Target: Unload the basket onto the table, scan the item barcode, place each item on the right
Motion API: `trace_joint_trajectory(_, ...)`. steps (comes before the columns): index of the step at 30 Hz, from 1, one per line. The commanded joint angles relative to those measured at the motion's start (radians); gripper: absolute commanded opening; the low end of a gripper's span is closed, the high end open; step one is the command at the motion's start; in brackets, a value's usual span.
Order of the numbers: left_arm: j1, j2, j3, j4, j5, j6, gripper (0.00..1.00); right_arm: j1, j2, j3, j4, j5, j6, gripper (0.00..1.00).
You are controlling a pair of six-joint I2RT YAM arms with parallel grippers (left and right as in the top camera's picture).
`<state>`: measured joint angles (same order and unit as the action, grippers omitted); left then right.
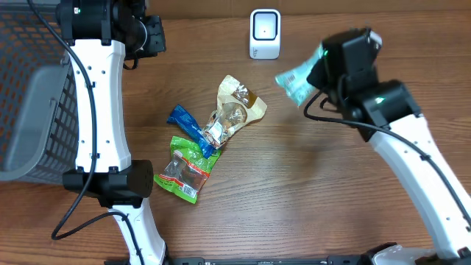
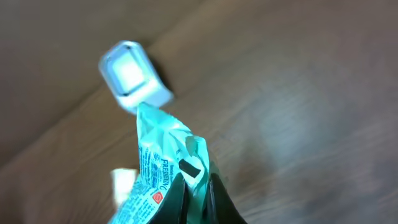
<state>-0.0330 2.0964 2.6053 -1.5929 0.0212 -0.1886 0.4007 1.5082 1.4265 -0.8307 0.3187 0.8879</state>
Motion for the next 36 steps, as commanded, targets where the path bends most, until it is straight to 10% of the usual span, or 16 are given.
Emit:
trace_joint_trajectory(1,-0.010,0.009,0.000,0.003,-0.003,-0.018,0.07,0.002,-0.009,-0.187,0.081,0.037,0.307,0.04)
trace_joint_trajectory(9,-0.010,0.009,0.000,0.002,-0.003,-0.022,0.05,0.002,-0.008,-0.556,0.500,-0.055,0.433,0.04)
trace_joint_trajectory(17,-0.010,0.009,0.000,0.001,-0.003,-0.022,0.04,0.003,-0.006,-0.595,0.526,-0.267,0.374,0.47)
trace_joint_trajectory(20,-0.010,0.009,0.000,0.002,-0.003,-0.021,0.04,0.002,-0.006,-0.594,0.526,-0.376,0.242,0.65)
trace_joint_trajectory(22,-0.010,0.009,0.000,0.000,-0.003,-0.021,0.04,-0.041,-0.008,-0.557,0.525,-0.465,-0.122,0.78)
trace_joint_trajectory(29,-0.010,0.009,0.000,0.002,-0.002,-0.028,0.04,-0.309,0.014,-0.298,0.163,-0.669,-0.731,0.82)
trace_joint_trajectory(36,-0.013,0.009,0.000,0.005,0.005,-0.047,0.04,-0.381,0.195,-0.253,0.133,-0.856,-0.949,0.87)
